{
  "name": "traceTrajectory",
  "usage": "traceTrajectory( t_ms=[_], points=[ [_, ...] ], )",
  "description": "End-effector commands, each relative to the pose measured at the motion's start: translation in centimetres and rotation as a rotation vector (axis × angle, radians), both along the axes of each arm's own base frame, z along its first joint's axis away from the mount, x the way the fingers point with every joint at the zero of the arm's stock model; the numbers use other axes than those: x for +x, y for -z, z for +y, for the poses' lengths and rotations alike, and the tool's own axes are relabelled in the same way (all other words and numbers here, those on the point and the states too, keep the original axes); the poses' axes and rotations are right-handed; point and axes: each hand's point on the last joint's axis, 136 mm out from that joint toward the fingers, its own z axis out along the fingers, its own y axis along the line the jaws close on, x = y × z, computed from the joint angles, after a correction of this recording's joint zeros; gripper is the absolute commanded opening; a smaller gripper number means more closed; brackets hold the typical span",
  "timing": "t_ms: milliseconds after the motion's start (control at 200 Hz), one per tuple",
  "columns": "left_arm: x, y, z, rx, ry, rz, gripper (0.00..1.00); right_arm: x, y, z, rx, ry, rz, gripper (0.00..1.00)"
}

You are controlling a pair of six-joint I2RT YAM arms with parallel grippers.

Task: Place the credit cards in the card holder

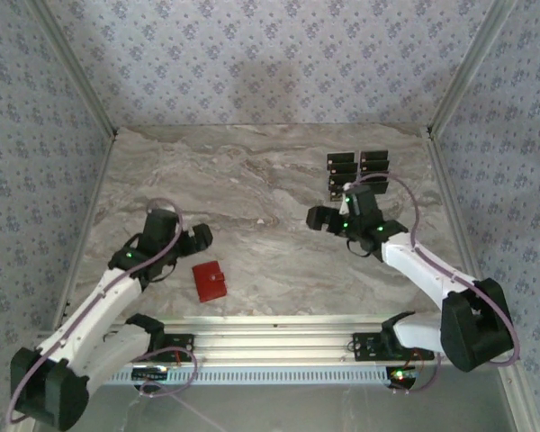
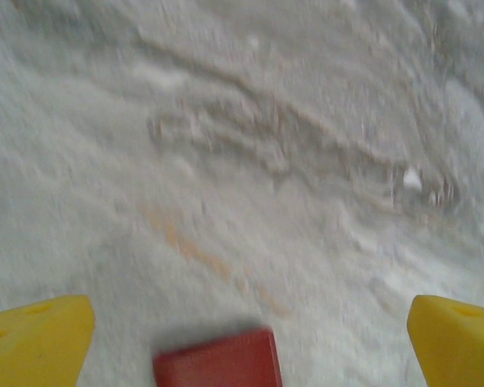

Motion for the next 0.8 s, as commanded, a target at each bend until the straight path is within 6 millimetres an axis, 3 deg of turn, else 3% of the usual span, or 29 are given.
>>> traceTrajectory(
  t_ms=[0, 215, 550, 795],
  points=[
    [-3.1, 2.2, 0.2, 0.011, -0.056, 0.089, 1.00, -1.8, -0.2, 1.2, -0.055, 0.006, 0.023, 0.98],
    [-4.8, 4.5, -2.6, 0.007, 0.003, 0.089, 1.00, -4.6, 0.7, 3.1, -0.156, -0.054, 0.024, 0.99],
    [-4.4, 6.6, -4.9, 0.026, 0.031, 0.095, 1.00, -5.8, 1.8, 2.0, -0.201, -0.047, 0.057, 1.00],
    [-3.1, 6.9, -7.2, -0.002, 0.058, 0.079, 1.00, -6.3, 2.0, 0.8, -0.206, -0.038, 0.091, 1.00]
  ],
)
